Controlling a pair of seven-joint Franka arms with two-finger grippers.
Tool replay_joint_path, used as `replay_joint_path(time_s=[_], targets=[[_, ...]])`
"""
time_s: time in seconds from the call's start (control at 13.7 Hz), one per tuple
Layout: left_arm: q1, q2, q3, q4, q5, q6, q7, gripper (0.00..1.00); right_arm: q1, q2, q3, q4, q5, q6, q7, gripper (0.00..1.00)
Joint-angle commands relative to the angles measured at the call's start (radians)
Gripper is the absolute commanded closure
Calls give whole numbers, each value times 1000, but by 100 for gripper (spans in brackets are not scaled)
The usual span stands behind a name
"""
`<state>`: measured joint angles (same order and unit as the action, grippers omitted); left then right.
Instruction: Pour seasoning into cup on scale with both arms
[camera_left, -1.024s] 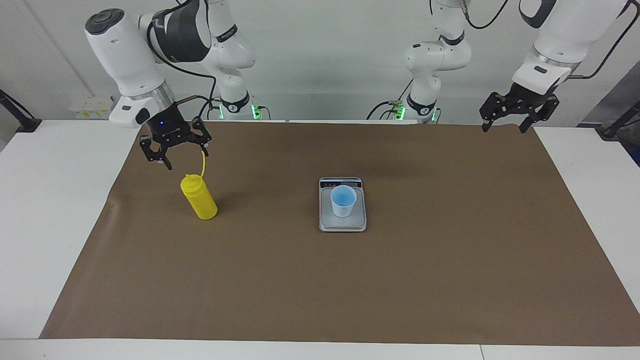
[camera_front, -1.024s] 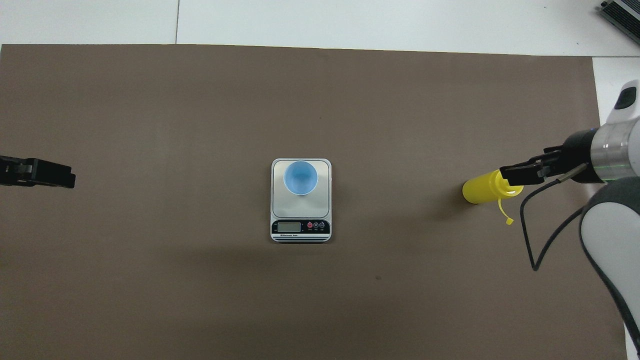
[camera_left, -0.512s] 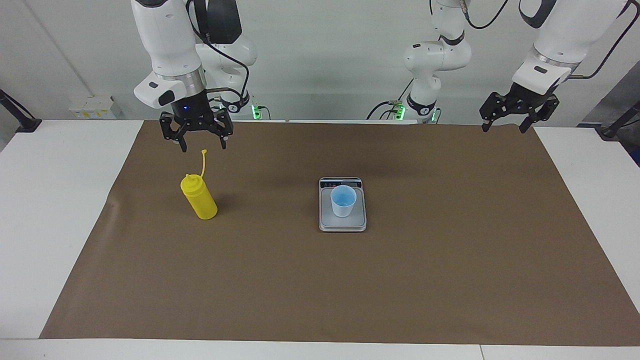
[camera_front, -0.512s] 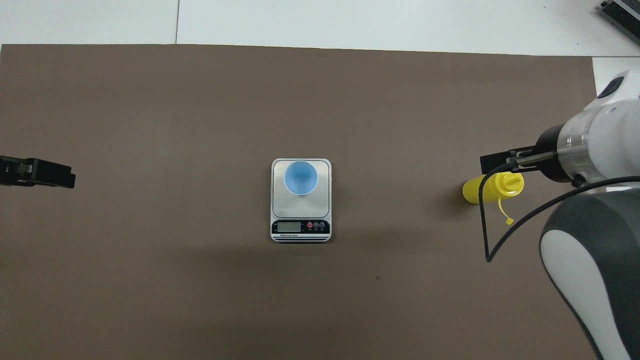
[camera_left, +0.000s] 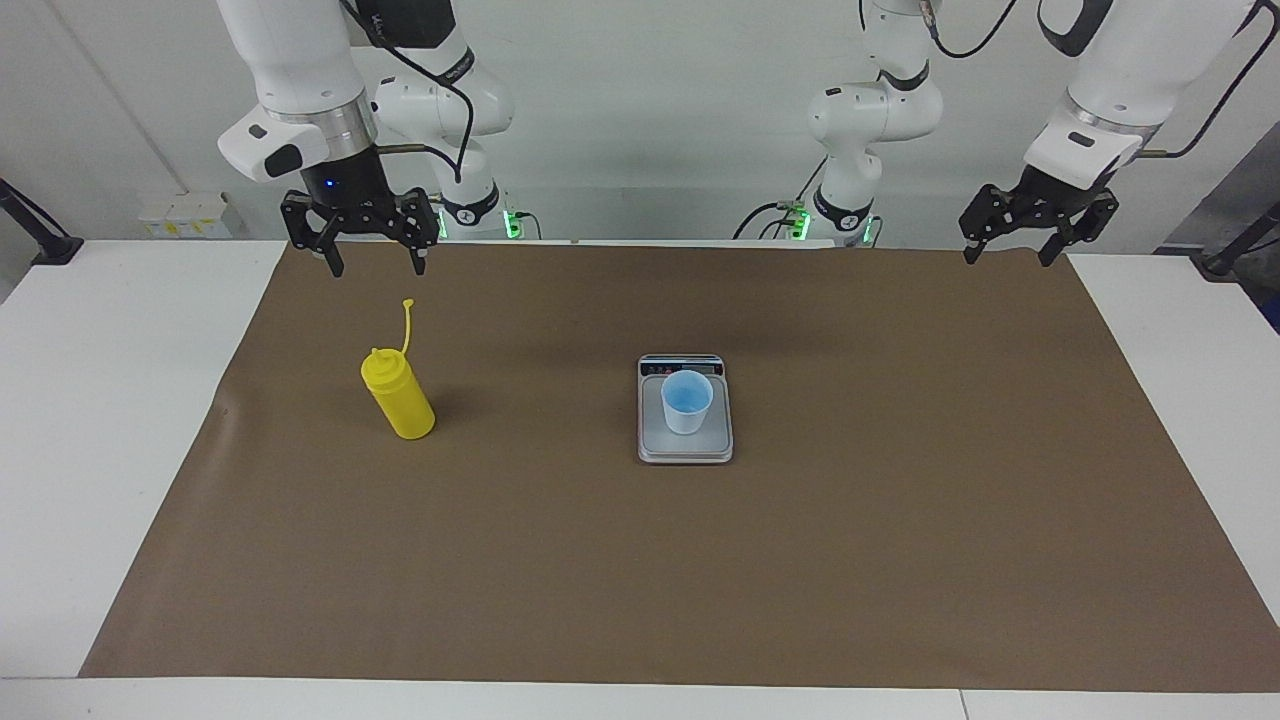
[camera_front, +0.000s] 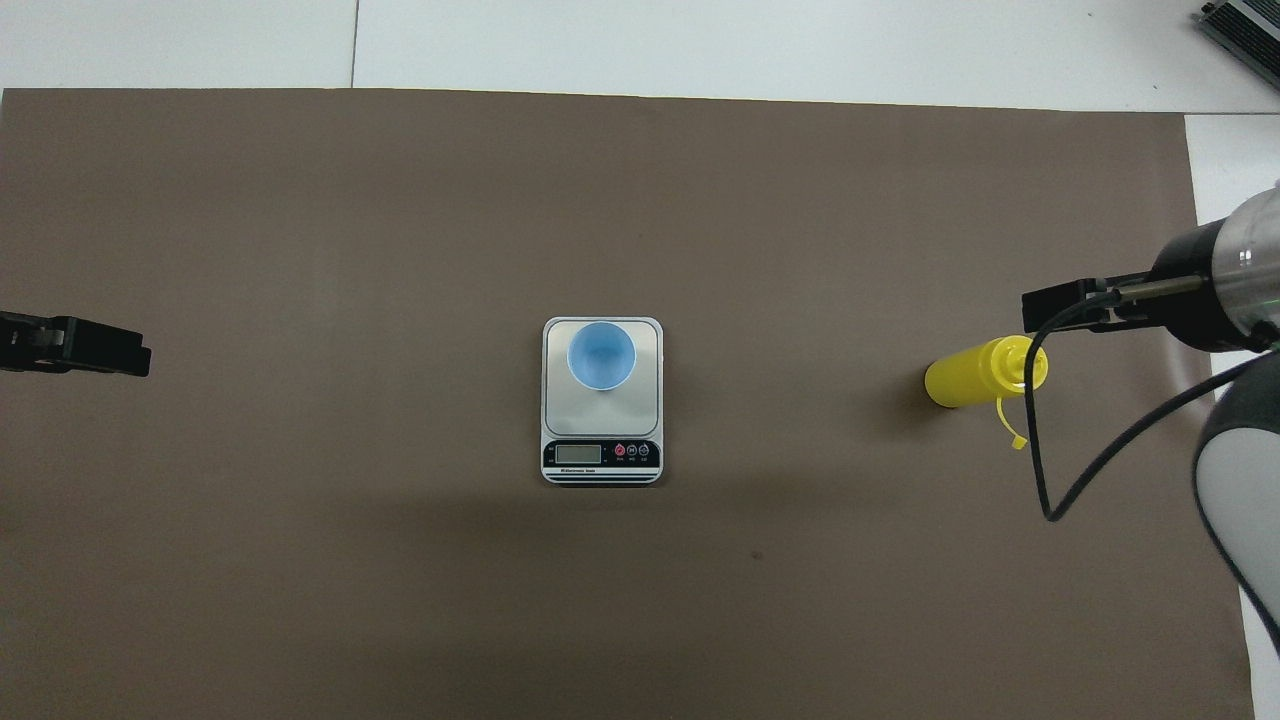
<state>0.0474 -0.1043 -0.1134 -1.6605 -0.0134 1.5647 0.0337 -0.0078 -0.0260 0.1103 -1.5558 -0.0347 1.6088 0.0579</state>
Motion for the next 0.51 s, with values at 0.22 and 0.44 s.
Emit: replay_joint_path(time_s=[0.22,0.44], targets=[[12,-20,-5,-16,-5,-8,11,0,-15,27,2,68,16,-50,22,0],[12,-20,-5,-16,-5,-8,11,0,-34,23,2,28,39,-37,22,0]])
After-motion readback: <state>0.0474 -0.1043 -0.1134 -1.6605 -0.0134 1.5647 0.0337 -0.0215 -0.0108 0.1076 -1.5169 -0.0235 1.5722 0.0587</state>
